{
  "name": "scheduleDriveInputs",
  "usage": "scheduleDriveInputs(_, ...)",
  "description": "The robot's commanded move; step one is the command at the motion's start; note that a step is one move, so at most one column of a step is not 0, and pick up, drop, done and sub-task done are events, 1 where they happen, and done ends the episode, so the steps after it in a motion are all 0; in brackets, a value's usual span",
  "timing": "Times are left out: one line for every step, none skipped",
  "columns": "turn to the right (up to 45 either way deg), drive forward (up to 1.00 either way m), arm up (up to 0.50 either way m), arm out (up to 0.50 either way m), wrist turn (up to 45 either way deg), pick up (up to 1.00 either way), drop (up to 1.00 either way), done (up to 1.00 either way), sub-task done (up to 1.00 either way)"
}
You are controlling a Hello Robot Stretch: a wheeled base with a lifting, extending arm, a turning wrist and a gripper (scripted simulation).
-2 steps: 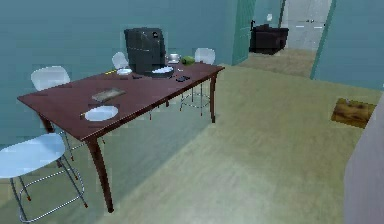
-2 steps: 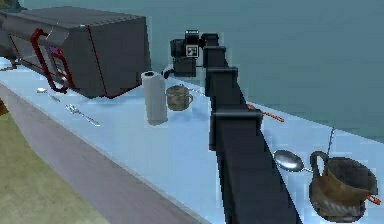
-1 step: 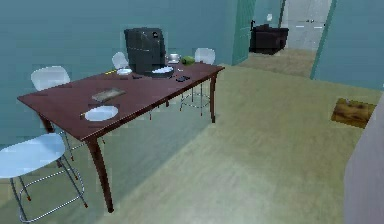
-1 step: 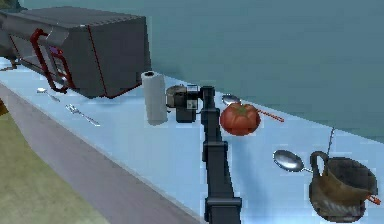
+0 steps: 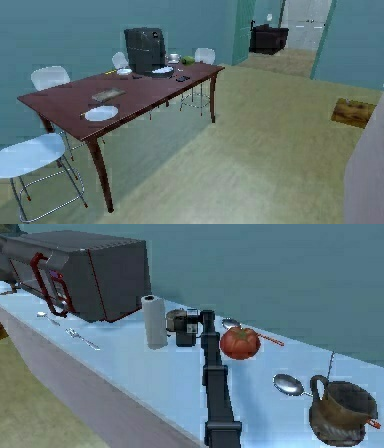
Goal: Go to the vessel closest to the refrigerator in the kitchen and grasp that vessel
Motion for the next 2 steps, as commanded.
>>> scheduleDriveInputs(0.0,0.00,0.10,0.00,0.0,0.00,0.00,0.00,0.00)
scheduleDriveInputs(0.0,0.00,0.00,0.00,0.0,0.00,0.00,1.00,0.00)
